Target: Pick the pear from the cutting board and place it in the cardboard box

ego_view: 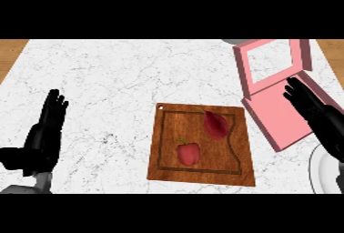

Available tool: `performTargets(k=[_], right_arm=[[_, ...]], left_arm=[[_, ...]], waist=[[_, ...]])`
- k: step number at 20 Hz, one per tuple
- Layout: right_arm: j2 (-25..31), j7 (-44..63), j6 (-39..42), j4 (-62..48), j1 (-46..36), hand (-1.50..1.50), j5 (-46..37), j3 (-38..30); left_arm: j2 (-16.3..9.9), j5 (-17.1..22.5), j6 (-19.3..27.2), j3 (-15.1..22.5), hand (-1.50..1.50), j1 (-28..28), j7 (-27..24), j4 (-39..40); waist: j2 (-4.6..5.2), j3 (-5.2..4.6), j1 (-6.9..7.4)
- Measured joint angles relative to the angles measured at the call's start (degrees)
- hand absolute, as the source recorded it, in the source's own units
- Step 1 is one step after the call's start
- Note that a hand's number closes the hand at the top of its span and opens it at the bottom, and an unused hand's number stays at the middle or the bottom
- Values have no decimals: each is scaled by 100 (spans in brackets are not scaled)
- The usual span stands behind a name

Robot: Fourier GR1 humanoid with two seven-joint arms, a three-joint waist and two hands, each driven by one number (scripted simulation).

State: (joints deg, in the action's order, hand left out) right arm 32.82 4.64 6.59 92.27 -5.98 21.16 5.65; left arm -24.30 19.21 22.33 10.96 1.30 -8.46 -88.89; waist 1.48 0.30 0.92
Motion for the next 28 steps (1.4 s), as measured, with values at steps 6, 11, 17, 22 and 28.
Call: performTargets(k=[6, 11, 17, 22, 28], right_arm=[[-872, 304, -915, -192, -241, -150, -1000, 825], [-343, 33, -1505, -220, -411, -150, -2612, 1197], [10, 263, -2324, -33, -386, -150, -5045, 2204], [98, 1618, -1870, 939, -456, -150, -6339, 2734], [-17, 3270, -56, 2267, -693, -150, -6140, 3018]], left_arm=[[-191, -457, -522, 661, 0, 605, 437, -58], [-219, -538, -885, 1037, 0, 757, 560, -48], [-168, -593, -1134, 1263, 0, 971, 750, 61], [-8, -674, -1188, 1316, 0, 1199, 961, 139], [66, -736, -1300, 1293, 0, 1249, 1026, 135]], waist=[[-98, -23, -84], [-154, -43, -246], [-175, -48, -228], [-185, -46, -213], [-179, -46, -150]])
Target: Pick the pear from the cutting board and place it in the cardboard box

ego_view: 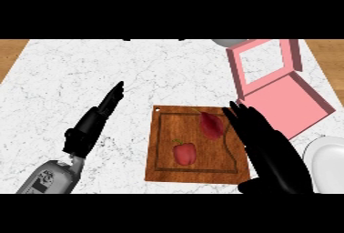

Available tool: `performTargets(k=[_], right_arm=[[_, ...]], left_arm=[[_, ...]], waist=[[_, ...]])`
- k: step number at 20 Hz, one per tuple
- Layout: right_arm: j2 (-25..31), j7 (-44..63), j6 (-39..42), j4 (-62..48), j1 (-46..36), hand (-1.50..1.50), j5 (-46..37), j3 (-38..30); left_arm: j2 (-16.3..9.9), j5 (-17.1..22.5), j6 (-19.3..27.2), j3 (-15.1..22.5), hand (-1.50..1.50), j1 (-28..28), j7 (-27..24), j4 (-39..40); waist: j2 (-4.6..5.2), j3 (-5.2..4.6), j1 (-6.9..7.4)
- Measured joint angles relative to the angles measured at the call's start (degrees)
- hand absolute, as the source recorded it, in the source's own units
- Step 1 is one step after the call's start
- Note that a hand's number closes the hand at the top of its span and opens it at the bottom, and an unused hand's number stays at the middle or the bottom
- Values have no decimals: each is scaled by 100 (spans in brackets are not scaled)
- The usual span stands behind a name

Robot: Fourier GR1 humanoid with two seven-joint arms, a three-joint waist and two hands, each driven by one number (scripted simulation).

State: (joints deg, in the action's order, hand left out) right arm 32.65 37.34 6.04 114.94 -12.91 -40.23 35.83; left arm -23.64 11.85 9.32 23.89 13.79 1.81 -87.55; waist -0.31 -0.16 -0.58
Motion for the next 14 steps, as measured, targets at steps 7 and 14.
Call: performTargets(k=[7, 14], right_arm=[[-921, 1239, 1319, 54, -601, -150, 590, -155], [-1763, 1160, 1438, -778, -841, -150, 277, -349]], left_arm=[[228, -200, -136, -73, 0, 60, 98, 56], [471, -416, -450, -394, 0, 25, -33, 269]], waist=[[24, 9, 62], [31, 13, 71]])
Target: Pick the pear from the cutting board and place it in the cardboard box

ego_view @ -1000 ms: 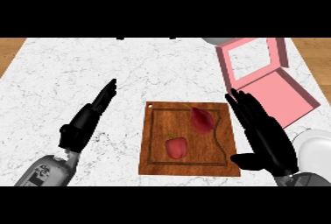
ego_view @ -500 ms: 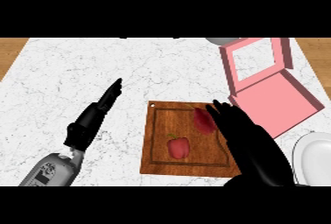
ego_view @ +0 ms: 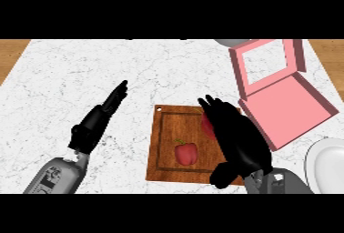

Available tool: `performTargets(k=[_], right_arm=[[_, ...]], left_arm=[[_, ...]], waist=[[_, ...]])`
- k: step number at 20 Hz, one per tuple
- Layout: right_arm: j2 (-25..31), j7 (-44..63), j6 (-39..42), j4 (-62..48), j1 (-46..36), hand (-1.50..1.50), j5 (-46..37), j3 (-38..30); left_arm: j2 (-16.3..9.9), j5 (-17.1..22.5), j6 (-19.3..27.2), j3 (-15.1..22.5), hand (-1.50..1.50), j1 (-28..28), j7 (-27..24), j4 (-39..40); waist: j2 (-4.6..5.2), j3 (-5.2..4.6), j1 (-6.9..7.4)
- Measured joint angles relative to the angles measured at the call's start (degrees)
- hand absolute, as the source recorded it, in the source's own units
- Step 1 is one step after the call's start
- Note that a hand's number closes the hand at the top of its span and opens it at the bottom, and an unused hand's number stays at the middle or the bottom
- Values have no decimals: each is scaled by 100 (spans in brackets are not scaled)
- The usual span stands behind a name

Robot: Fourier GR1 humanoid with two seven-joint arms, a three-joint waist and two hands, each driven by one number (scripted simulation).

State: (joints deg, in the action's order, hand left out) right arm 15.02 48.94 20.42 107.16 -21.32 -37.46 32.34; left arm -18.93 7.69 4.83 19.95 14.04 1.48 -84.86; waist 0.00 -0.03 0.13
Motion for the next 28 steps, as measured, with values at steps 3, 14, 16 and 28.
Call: performTargets(k=[3, 14, 16, 28], right_arm=[[-202, -231, -85, -477, 2, -150, -259, -26], [-638, -979, -245, -1526, 164, -150, -943, -377], [-655, -1263, -357, -1773, 89, -150, -1058, -510], [-985, -1770, -109, -2347, 86, -150, -1598, -902]], left_arm=[[121, -128, -83, -85, 0, 25, 28, 32], [421, -522, -432, -439, 0, -128, 282, -252], [474, -578, -504, -515, 0, -168, 190, -203], [820, -965, -825, -874, 0, -218, 261, -218]], waist=[[1, 1, 0], [0, 3, -1], [1, 3, 0], [-1, 2, -7]])
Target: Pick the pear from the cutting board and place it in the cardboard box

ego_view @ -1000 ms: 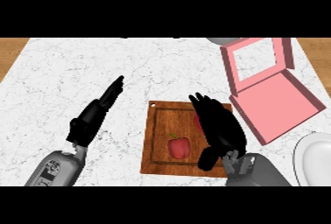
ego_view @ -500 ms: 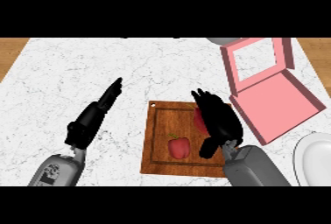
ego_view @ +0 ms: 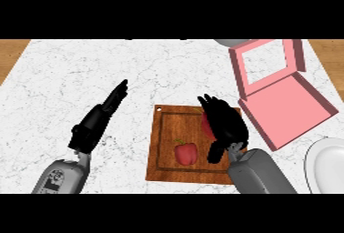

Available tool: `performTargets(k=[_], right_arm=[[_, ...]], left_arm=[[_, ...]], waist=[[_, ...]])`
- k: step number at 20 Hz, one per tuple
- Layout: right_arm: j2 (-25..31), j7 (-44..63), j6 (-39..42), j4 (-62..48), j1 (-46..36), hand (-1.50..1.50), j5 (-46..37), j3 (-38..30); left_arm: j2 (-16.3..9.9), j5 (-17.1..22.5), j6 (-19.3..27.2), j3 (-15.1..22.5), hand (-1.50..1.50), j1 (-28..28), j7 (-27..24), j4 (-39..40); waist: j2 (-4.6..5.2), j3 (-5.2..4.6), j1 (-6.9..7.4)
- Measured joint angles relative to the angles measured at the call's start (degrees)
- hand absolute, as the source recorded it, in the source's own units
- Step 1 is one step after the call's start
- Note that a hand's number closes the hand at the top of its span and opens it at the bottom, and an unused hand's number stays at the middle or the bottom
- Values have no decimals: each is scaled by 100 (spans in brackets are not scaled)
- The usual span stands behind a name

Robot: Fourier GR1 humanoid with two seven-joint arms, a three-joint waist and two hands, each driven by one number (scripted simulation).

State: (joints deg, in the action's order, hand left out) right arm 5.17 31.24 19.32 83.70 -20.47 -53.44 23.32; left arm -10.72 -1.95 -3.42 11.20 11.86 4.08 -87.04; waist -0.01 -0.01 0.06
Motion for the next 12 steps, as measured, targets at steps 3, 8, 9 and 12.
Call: performTargets(k=[3, 8, 9, 12], right_arm=[[-45, -185, -79, -264, 52, -150, -119, -84], [-254, -205, -44, -368, 172, -150, -369, -85], [-299, -230, -69, -471, 147, -150, -424, -100], [-352, -366, -138, -706, 107, -150, -538, -182]], left_arm=[[39, -48, -106, -88, 0, -18, 3, -7], [138, -184, -241, -206, 0, -75, 31, -90], [138, -172, -290, -268, 0, -22, 69, -91], [185, -230, -332, -321, 0, -101, 96, -183]], waist=[[1, 1, 2], [0, 0, 2], [0, 0, 2], [1, 1, 5]])
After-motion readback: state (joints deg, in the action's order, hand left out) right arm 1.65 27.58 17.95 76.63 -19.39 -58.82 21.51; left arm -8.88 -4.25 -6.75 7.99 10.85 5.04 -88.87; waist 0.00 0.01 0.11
